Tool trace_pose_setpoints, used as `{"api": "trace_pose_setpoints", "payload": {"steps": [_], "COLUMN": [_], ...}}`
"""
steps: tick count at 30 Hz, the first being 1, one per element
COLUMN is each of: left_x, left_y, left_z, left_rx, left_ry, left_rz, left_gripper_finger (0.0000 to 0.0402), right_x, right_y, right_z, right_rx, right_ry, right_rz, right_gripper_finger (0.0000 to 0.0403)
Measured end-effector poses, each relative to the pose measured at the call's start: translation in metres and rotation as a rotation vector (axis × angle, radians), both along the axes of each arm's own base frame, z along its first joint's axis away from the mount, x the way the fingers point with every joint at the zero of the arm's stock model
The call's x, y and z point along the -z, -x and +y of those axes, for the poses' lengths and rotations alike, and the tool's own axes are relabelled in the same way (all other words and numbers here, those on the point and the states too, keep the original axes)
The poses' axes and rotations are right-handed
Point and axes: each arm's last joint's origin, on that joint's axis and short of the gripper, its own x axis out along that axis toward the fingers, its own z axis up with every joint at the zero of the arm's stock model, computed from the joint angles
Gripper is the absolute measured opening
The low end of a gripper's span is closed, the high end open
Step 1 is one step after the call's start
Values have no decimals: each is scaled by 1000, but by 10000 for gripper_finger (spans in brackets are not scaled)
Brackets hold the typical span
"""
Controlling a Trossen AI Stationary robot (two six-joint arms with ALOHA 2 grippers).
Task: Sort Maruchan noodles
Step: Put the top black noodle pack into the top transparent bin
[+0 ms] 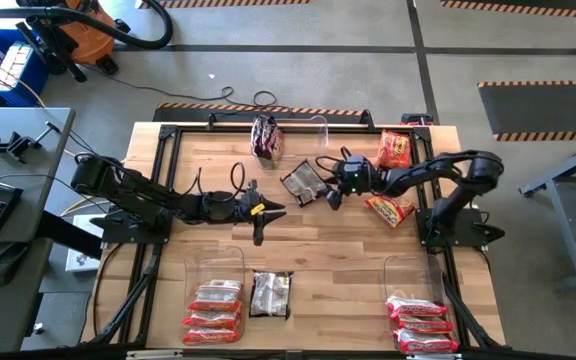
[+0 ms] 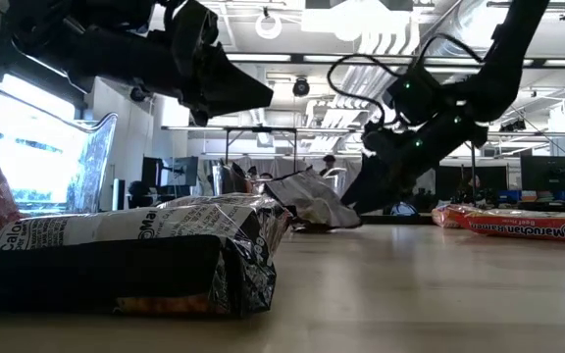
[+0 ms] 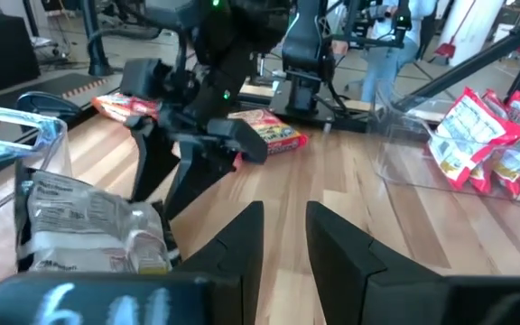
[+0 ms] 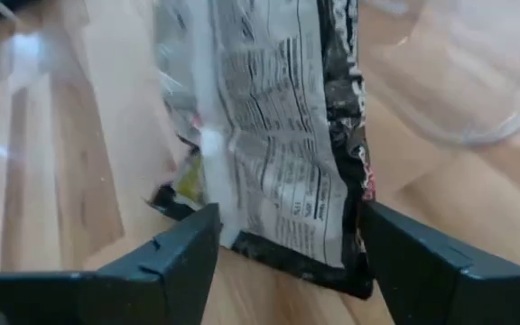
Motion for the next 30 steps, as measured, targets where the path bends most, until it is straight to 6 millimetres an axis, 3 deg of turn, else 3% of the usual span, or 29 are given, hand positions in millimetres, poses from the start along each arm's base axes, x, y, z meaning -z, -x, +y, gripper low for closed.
{"api": "trace_pose_setpoints", "payload": {"steps": [4, 9, 11, 15, 18, 23, 30], "left_x": [0, 1, 2, 7, 7, 15, 36], "left_y": [0, 0, 1, 3, -3, -30, -71], "left_z": [0, 0, -3, -12, -20, -30, -25], "left_rx": [1, -9, -17, -74, -108, -137, -180], "left_ry": [-7, 14, 10, -23, -59, -225, -457], "left_rz": [3, 5, 20, 88, 151, 295, 586], "left_gripper_finger": [78, 78, 79, 89, 107, 146, 191], "right_x": [9, 6, 4, 1, 0, -1, -1], "right_y": [-6, -17, -20, -26, -29, -32, -31], "right_z": [3, 19, 29, 46, 59, 72, 74], "right_rx": [-36, -114, -150, -197, -205, -186, -202], "right_ry": [-72, -90, -82, -88, -60, 14, 58], "right_rz": [-44, -117, -140, -167, -177, -168, -153], "right_gripper_finger": [168, 34, 10, 26, 15, 8, 75]}}
